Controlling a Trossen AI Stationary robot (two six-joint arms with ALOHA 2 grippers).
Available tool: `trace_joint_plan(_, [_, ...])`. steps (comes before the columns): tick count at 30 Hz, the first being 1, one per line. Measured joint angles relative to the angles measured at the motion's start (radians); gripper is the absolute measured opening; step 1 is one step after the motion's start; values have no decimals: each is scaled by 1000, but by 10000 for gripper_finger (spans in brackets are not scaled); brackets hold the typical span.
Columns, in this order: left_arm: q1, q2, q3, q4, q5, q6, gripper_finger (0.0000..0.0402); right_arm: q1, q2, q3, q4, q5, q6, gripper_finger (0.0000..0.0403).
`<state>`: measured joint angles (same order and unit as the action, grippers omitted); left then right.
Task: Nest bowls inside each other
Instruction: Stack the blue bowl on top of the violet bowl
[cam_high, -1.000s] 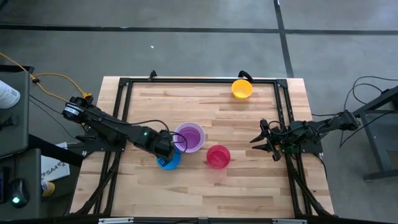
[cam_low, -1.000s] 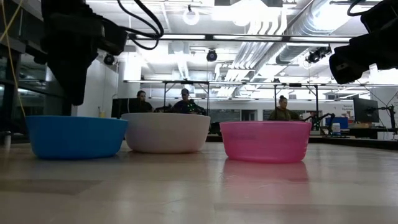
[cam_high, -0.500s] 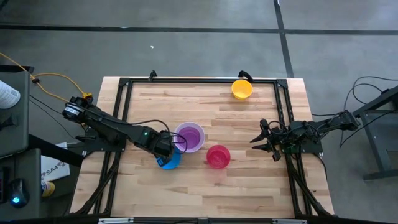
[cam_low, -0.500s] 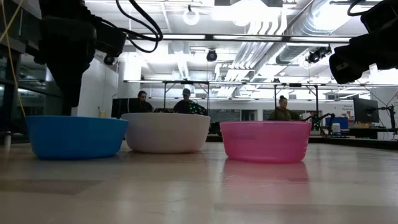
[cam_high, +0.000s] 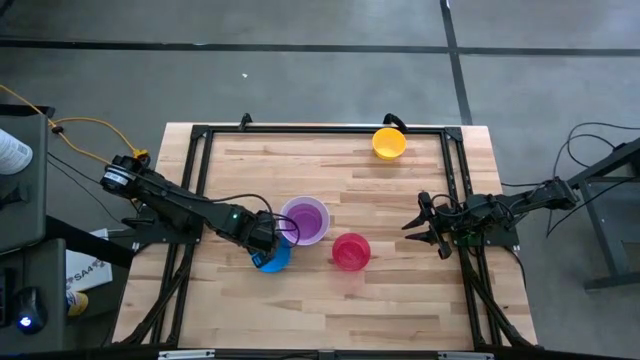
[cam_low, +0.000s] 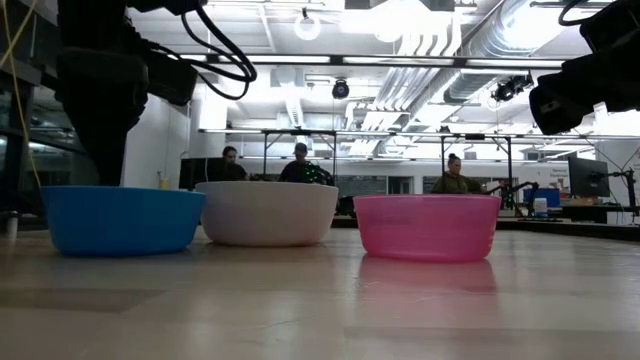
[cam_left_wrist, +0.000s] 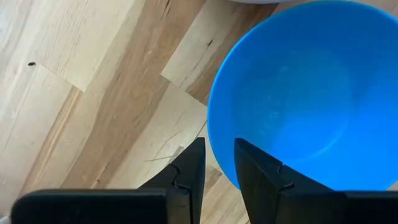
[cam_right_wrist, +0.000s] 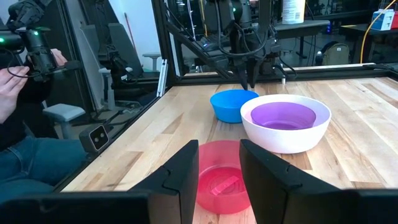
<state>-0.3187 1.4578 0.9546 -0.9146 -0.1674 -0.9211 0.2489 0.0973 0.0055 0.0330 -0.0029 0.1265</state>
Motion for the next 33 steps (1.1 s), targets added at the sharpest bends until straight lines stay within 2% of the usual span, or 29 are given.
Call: trace_joint_plan(33, [-1, 48, -2, 31, 8, 19, 84, 0, 0, 0, -2, 0, 0, 110])
